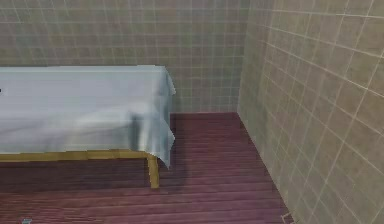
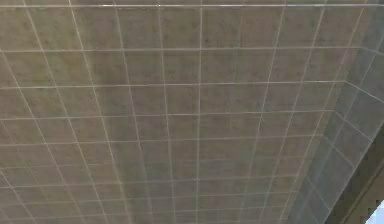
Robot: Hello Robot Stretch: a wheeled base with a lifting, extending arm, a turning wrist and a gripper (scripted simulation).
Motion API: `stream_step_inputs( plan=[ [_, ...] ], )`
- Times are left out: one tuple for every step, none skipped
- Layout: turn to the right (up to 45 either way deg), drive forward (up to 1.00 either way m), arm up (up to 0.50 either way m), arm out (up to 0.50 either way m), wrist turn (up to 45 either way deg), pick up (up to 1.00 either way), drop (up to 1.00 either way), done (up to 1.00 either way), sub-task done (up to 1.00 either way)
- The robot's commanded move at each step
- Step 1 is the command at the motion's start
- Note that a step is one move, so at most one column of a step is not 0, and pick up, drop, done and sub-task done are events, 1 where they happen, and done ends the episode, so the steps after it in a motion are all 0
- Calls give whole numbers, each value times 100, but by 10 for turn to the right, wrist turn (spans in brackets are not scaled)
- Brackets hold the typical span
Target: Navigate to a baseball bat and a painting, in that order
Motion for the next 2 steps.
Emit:
stream_step_inputs(
  plan=[
    [-60,0,0,0,0,0,0,0,0],
    [0,30,0,0,0,0,0,0,0]
  ],
)
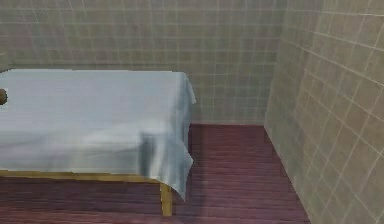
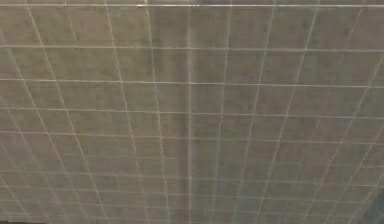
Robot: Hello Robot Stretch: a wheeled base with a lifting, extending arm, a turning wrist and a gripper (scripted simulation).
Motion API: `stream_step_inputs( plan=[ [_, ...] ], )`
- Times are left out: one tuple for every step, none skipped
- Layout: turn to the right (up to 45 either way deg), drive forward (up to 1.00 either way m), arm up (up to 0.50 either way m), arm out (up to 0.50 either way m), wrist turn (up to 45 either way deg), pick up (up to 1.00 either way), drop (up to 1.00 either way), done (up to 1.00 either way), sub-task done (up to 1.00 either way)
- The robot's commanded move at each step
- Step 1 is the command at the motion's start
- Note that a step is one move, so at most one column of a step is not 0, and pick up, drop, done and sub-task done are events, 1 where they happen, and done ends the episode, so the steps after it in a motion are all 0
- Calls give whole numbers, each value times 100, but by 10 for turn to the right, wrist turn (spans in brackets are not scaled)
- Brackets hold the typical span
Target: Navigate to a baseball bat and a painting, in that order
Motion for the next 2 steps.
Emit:
stream_step_inputs(
  plan=[
    [-360,0,0,0,0,0,0,0,0],
    [0,20,0,0,0,0,0,0,0]
  ],
)
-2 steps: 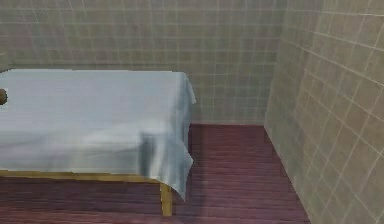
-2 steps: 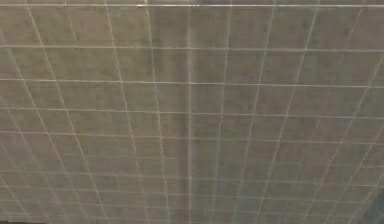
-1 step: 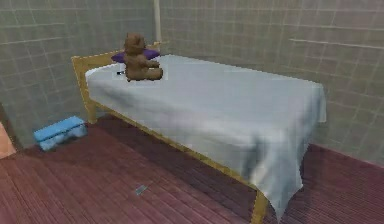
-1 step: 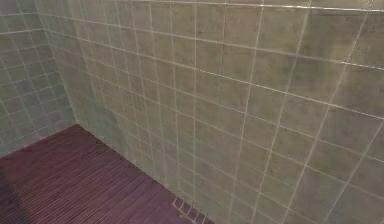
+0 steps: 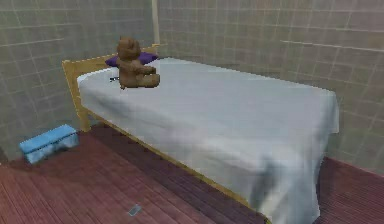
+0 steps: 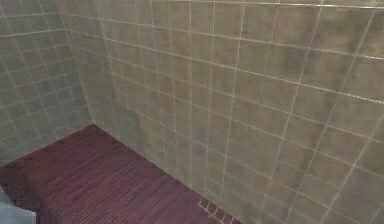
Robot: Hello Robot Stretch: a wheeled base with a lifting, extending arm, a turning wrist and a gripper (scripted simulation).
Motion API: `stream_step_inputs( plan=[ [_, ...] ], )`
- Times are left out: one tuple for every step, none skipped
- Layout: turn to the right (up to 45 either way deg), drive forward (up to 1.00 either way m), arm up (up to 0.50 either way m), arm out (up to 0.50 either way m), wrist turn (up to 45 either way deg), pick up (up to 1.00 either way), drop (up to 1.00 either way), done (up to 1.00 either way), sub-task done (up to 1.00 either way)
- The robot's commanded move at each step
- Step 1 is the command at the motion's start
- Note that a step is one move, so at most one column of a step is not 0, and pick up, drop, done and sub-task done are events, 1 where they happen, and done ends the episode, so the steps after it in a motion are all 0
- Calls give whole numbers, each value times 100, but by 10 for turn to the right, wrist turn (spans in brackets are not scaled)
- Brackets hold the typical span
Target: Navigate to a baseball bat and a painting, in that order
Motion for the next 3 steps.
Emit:
stream_step_inputs(
  plan=[
    [-60,0,0,0,0,0,0,0,0],
    [0,10,0,0,0,0,0,0,0],
    [-420,0,0,0,0,0,0,0,0]
  ],
)
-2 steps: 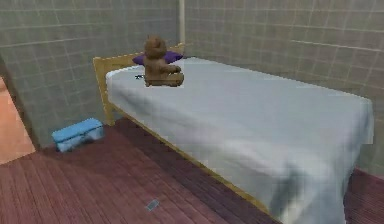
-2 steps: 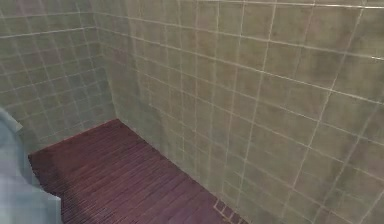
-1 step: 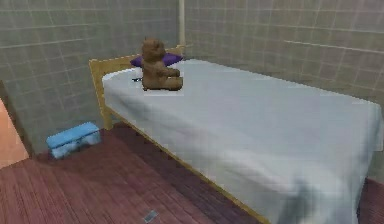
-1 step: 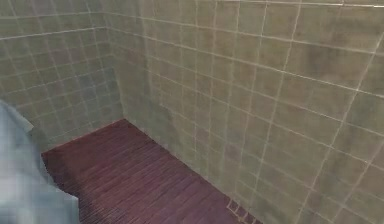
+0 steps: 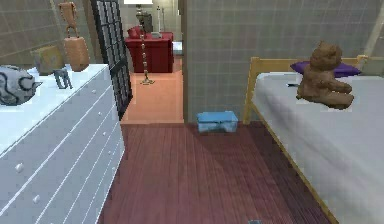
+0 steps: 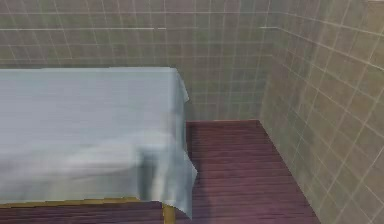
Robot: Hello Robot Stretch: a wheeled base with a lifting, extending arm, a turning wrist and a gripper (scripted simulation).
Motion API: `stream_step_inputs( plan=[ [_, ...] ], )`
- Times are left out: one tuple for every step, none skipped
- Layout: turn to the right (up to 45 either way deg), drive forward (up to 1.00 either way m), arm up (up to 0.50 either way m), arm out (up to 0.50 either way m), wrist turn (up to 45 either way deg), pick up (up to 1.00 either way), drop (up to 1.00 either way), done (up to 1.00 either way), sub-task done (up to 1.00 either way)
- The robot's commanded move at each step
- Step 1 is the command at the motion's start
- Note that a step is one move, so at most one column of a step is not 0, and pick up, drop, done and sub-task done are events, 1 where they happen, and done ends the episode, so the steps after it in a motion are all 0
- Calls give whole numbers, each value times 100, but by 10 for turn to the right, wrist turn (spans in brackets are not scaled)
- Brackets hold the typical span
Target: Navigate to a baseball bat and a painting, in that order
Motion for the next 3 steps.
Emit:
stream_step_inputs(
  plan=[
    [0,40,0,0,0,0,0,0,0],
    [-120,0,0,0,0,0,0,0,0],
    [0,100,0,0,0,0,0,0,0]
  ],
)
